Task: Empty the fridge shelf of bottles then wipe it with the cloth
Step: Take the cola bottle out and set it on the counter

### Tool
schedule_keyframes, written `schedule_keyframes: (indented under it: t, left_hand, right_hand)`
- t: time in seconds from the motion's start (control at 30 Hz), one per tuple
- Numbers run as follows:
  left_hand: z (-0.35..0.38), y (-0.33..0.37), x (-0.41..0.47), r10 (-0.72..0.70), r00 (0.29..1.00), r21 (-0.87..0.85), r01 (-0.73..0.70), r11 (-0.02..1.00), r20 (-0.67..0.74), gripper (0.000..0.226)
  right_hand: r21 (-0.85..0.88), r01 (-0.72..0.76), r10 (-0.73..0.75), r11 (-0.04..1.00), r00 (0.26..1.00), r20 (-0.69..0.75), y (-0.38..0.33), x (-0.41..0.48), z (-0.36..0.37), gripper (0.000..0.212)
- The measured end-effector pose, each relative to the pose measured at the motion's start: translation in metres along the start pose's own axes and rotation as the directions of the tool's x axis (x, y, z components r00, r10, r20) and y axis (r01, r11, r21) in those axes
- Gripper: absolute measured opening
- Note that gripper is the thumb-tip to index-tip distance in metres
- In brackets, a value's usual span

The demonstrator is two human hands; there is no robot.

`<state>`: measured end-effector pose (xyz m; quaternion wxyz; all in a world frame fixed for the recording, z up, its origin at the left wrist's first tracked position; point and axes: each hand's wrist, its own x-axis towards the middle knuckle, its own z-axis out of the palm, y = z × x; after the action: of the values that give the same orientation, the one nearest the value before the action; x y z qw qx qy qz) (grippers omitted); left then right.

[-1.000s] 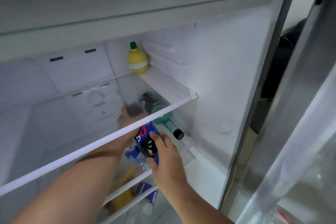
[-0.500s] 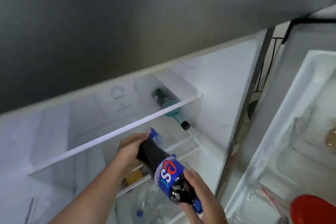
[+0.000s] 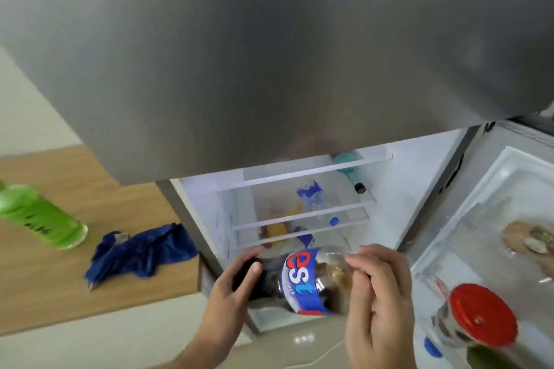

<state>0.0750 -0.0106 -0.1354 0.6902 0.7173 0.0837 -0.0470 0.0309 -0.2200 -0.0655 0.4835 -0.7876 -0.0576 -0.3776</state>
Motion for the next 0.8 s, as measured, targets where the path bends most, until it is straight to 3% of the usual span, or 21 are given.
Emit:
schedule_keyframes:
  t: [0.1, 0.33, 0.53, 0.8]
  left_hand:
    - [-0.027, 0.012, -0.043, 0.06, 0.998, 0.006, -0.06, 0.998, -0.035, 0.056]
    - [-0.091, 0.05, -0.081, 0.132, 0.965, -0.05, -0.146, 0.988, -0.226, 0.091]
    - [-0.171, 0.065, -0.086, 0.125, 0.941, -0.028, -0.141, 0.99, -0.315, 0.087]
    - [-0.308, 0.054, -0.061, 0.082, 0.899, 0.014, -0.084, 0.996, -0.43, 0.058]
  right_hand:
    - [0.066, 0.107, -0.113, 0.992, 0.99, 0.088, -0.046, 0.027, 0.014, 0.034]
    - [0.234, 0.249, -0.295, 0.94, 0.937, 0.189, -0.15, 0.069, 0.086, 0.022]
    - [0.38, 0.292, -0.396, 0.878, 0.889, 0.231, -0.235, 0.07, 0.174, 0.015]
    - [0.461, 0.275, -0.445, 0.844, 0.838, 0.315, -0.309, 0.042, 0.331, 0.01]
